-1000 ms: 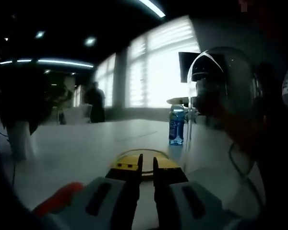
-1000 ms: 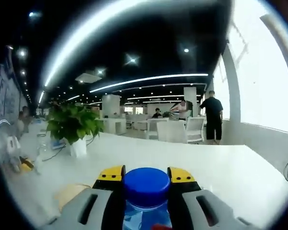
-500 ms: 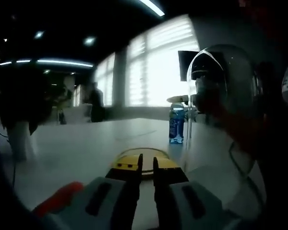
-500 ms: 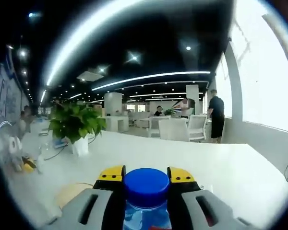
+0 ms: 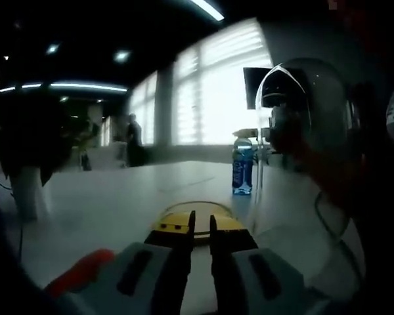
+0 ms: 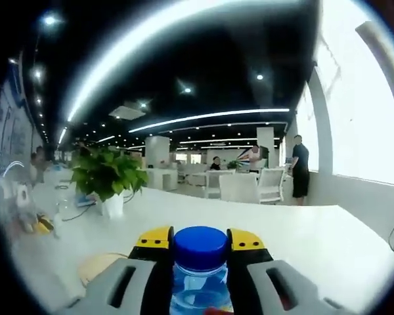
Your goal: Open the cover put in the Mizone put the cover back on
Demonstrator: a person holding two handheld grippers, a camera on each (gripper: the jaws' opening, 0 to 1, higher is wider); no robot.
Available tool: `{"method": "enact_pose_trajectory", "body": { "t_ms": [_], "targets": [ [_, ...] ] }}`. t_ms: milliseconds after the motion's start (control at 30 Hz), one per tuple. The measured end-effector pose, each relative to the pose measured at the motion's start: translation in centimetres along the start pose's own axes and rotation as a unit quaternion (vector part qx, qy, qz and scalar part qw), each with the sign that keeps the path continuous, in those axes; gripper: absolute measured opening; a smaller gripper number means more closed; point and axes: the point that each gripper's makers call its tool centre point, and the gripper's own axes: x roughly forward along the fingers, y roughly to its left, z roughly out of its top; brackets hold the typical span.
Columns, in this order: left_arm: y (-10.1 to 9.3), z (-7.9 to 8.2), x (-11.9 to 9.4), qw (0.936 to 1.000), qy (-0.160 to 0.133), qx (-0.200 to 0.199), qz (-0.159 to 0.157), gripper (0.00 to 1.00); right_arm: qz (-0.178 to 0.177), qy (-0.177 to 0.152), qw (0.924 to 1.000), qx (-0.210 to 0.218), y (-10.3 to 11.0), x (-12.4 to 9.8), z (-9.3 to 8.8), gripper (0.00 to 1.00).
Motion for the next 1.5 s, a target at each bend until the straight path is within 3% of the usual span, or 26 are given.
{"method": "enact_pose_trajectory", "body": {
  "t_ms": [200, 367, 800, 1500],
  "targets": [
    [0.1, 0.0, 0.0, 1.0, 0.0, -0.002, 0.001, 0.0, 0.003, 0.018, 0.9997, 0.014, 0.0, 0.1, -0.2, 0.23],
    [0.0, -0.1, 0.1, 1.0, 0.002, 0.0, 0.0, 0.0, 0.027, 0.015, 0.9995, -0.002, 1.2, 0.1, -0.1, 0.23],
    [0.0, -0.2, 0.1, 1.0, 0.004, 0.003, -0.001, 0.0, 0.019, 0.017, 0.9997, 0.003, 0.6, 0.7, 0.0, 0.22],
    [0.1, 0.0, 0.0, 1.0, 0.002, 0.005, 0.001, 0.0, 0.083, 0.013, 0.9964, 0.012, 4.1, 2.0, 0.1, 0.22]
  ]
}}
